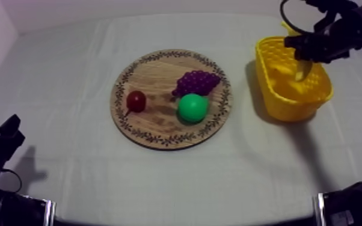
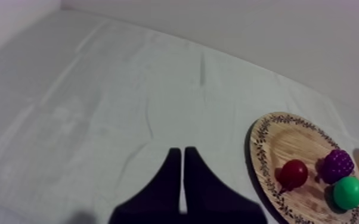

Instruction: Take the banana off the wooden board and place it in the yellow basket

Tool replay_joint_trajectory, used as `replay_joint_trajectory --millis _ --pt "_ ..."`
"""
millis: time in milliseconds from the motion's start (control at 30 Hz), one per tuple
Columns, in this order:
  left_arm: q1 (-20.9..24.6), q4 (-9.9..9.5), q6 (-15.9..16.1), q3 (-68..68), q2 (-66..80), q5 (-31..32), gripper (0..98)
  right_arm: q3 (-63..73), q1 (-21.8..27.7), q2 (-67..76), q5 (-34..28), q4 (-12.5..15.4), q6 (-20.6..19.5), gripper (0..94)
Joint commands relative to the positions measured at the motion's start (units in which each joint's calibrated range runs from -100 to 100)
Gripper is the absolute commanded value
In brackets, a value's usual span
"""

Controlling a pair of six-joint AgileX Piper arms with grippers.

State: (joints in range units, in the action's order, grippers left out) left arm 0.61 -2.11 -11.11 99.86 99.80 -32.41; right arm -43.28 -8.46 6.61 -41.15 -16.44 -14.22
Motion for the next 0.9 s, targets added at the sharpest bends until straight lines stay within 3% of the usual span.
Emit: replay_joint_trajectory --millis 0,867 --pt "0.0 -0.02 0.0 0.0 0.0 0.0 0.1 -0.1 0.2 -1.6 0.7 -0.2 -0.1 19.6" --pt "0.0 -0.02 0.0 0.0 0.0 0.0 0.1 -1.1 0.6 -11.4 5.3 -4.6 -4.0 19.5"
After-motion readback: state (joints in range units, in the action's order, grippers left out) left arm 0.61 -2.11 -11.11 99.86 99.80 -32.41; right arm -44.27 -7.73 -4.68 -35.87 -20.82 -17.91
